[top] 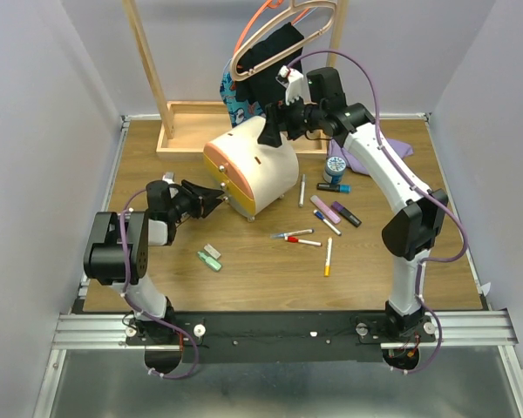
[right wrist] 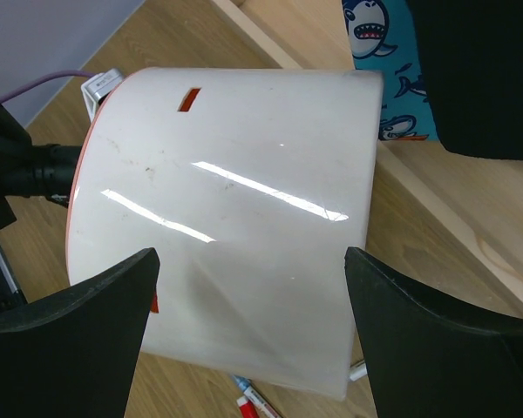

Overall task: Sort the stationery into containers
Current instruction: Open the drawer in the storage box.

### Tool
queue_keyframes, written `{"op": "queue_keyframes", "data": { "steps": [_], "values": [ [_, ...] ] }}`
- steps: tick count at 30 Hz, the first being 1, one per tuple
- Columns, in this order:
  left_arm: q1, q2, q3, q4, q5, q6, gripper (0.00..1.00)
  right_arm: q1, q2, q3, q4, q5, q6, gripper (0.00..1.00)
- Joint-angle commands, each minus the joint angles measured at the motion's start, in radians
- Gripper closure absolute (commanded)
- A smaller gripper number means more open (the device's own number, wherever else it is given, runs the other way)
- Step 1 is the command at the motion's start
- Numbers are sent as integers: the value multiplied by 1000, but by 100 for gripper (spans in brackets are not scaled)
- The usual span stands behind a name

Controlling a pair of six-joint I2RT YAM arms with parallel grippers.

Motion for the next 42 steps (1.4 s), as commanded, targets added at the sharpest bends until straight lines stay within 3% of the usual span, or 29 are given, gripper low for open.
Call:
{"op": "queue_keyframes", "data": {
  "steps": [1,11,18,30,42],
  "values": [
    [-9,-72,-53,-67,-18,70,50,21,28,39,4,14,-8,5],
    [-9,0,-21,0,-7,66,51,29,42,22,2,25,-12,6],
    [-46,37,-36,64,-22,57,58,35,38,22,4,36,-19,6],
    [-48,126,-18,256,4,6,59,52,41,10,-2,34,-27,6],
    [-46,175,-8,359,27,-25,76,64,41,-9,-10,63,-25,6]
  ]
}}
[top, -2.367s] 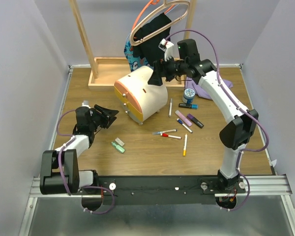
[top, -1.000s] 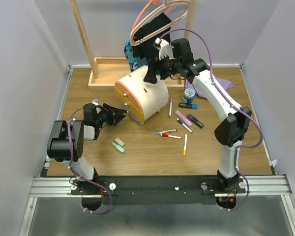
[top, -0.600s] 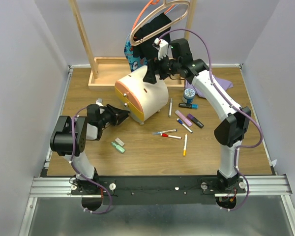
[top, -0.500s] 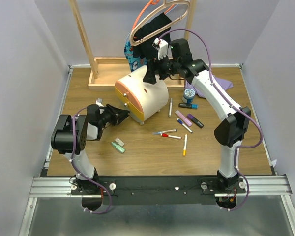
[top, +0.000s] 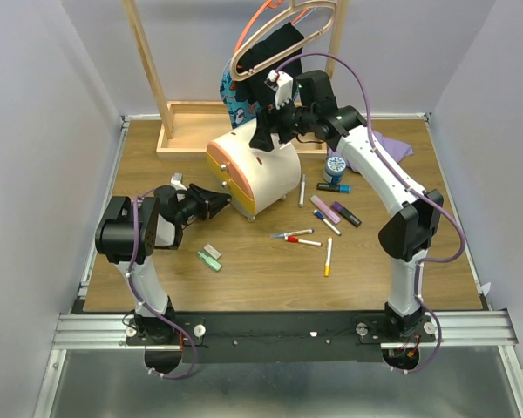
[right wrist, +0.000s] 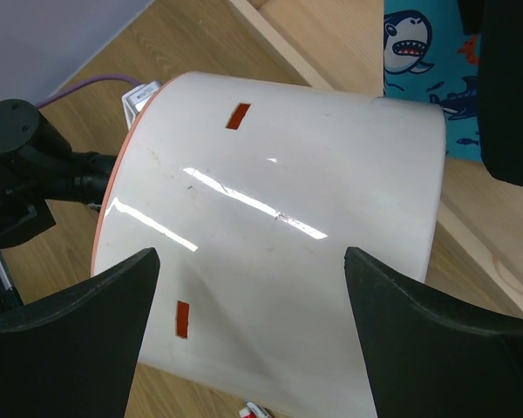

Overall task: Sort the stationery into containers
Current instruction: Open the drawer in the storage box.

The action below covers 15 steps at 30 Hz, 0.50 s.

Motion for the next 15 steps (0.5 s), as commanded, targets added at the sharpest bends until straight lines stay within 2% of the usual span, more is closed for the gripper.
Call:
{"op": "queue_keyframes", "data": {
  "steps": [1,15],
  "values": [
    [-2,-10,3,63,7,-8,78,12,29,-20,-25,42,-10,6],
    [148,-212,-117,-130,78,130,78,12,32,-48,-25,101,-70,6]
  ]
}}
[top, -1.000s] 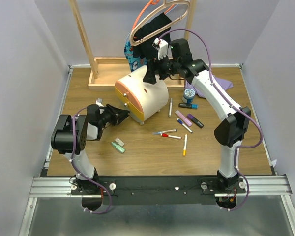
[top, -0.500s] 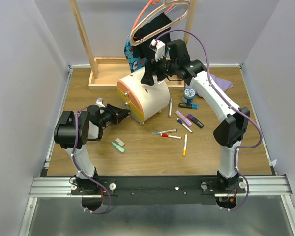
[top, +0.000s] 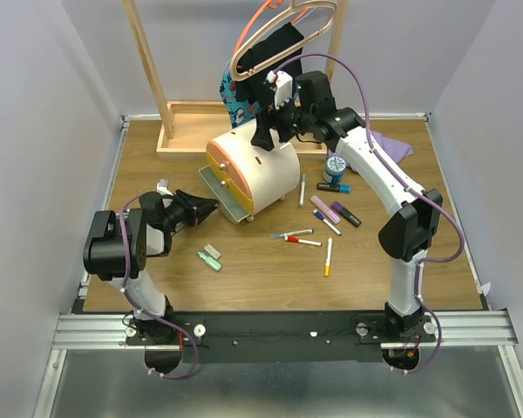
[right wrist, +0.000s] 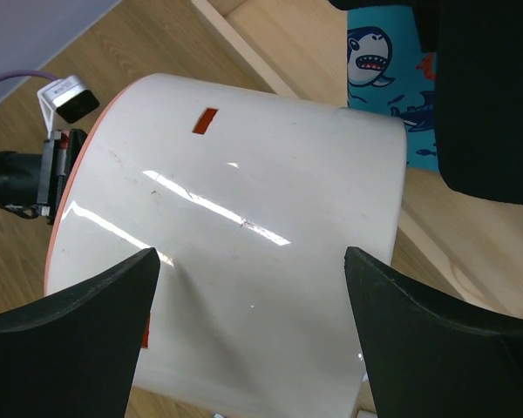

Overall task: Sort the stationery into containers
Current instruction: Open the drawer in the storage box.

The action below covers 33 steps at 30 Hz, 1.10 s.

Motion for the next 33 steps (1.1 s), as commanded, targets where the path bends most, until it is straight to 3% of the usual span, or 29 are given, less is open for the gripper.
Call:
{"op": "queue_keyframes", "data": {
  "steps": [1,7,13,15,19,21,22,24,31,33],
  "values": [
    [60,-96,-34,-78,48,80,79,11,31,-29,-65,38,-12,6],
    [85,-231,-103,-287,13,182,78,9,25,-29,-61,33,-13,6],
    [120,-291,-117,-382,2,228,78,11,12,-27,-56,38,-21,6],
    [146,-290,-102,-425,-4,242,73,11,9,-30,-56,36,-23,6],
    [170,-280,-33,-615,-29,349,51,11,0,-33,-53,41,-26,5],
    [175,-285,5,-664,-27,418,46,9,-9,-33,-55,43,-27,5],
    [178,-288,18,-733,-25,441,35,9,-15,-36,-56,43,-27,5],
    [184,-313,53,-808,-10,490,30,11,-32,-45,-56,46,-23,5],
    [207,-483,163,-1260,19,878,23,17,-187,-165,-56,116,-53,4],
    [215,-553,174,-1232,58,926,23,17,-236,-215,-59,136,-76,4]
  ]
}}
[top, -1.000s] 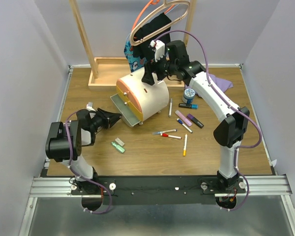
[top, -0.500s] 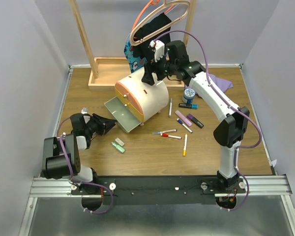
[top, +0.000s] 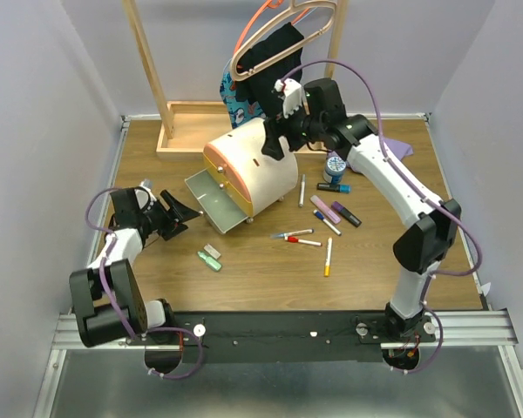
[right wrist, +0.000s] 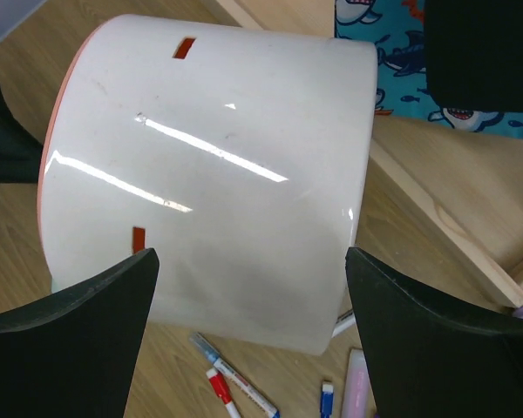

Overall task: Sort the stationery into containers
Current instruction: Open the drawer in the storage box.

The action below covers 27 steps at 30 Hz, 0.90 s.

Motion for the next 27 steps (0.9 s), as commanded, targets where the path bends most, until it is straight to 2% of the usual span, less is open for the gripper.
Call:
{"op": "queue_keyframes", "data": {
  "steps": [1,3,4,5,6,8,9,10,12,14,16,19,24,27],
  "values": [
    [14,-141,60,-153,85,255,23,13,-142,-98,-36,79,-46,4],
    [-4,-162,98,-159,149,339,24,12,-165,-136,-44,85,-57,4],
    [-8,-161,155,-189,250,385,25,12,-176,-141,-47,80,-66,5],
    [-17,-152,196,-246,295,589,27,12,-193,-147,-52,76,-72,5],
    [-43,-146,244,-439,322,737,29,12,-199,-150,-58,66,-78,5],
    [-79,-115,397,-691,309,1098,29,12,-221,-159,-67,56,-86,6],
    [-101,-101,440,-923,286,1452,30,12,-228,-165,-72,53,-96,6],
    [-144,-87,494,-1015,248,1602,32,12,-236,-178,-75,51,-103,6],
    [-178,-70,501,-1135,138,1895,38,13,-251,-190,-99,28,-144,6],
    [-196,-101,450,-1160,70,2078,40,13,-264,-211,-107,22,-161,5],
    [-221,-133,363,-1136,9,2253,40,12,-290,-233,-99,30,-179,5],
    [-262,-182,257,-1098,-77,2403,41,12,-322,-253,-96,54,-210,6],
    [-297,-248,133,-977,-94,2530,45,12,-374,-302,-92,100,-251,7],
    [-320,-216,109,-956,-96,2585,49,12,-408,-334,-89,112,-262,7]
  ]
}}
